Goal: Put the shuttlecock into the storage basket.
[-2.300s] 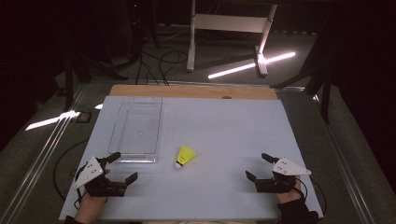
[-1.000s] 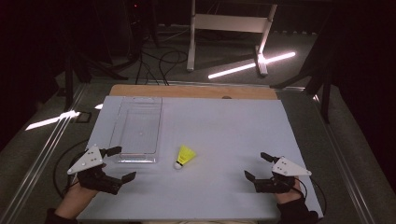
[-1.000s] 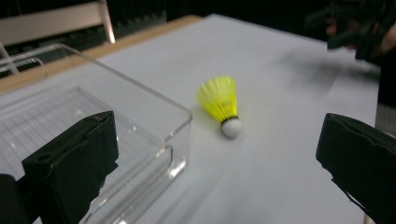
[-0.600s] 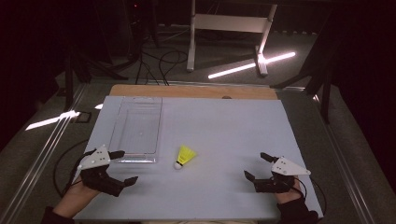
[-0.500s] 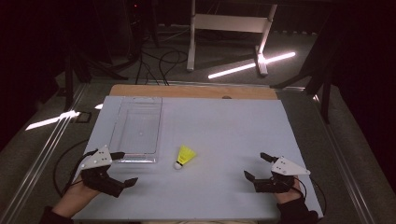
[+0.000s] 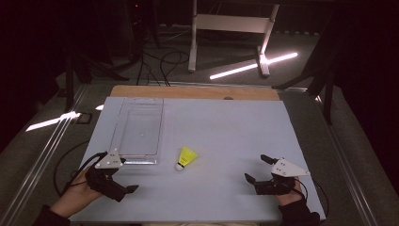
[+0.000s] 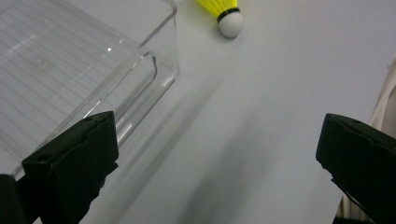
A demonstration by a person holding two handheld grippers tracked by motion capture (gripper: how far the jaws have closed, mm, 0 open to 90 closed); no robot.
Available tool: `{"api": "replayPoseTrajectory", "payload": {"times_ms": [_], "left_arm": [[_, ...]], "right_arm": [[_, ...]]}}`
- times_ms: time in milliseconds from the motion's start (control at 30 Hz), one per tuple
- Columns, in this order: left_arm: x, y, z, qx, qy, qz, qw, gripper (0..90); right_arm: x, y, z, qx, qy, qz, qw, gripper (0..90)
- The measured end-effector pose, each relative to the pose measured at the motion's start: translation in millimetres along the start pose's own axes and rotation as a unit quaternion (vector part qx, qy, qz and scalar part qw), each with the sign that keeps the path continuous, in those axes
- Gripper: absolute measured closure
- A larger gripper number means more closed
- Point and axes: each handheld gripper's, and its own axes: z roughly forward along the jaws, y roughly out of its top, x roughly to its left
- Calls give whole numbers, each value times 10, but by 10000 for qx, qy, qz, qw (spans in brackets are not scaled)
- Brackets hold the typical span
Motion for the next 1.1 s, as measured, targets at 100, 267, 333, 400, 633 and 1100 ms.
{"api": "replayPoseTrajectory", "payload": {"times_ms": [100,267,333,400,633,1100], "left_arm": [[13,13,6,66,-40,-16,10000,1],[16,23,48,465,-61,45,9989,1],[4,37,66,694,-18,119,9975,1],[-3,58,67,837,-95,101,9964,1],[-28,105,108,1233,-79,178,9922,1],[-90,205,220,1793,-157,-39,9837,1]], "right_arm": [[2,5,-1,-26,-12,14,10000,85],[10,9,-4,-24,-18,2,10000,86],[10,10,-5,-30,-25,-28,10000,86],[8,11,-8,-39,-25,-6,10000,86],[15,14,-6,-20,-41,-44,10000,85],[23,7,5,-5,-31,-74,10000,86]]}}
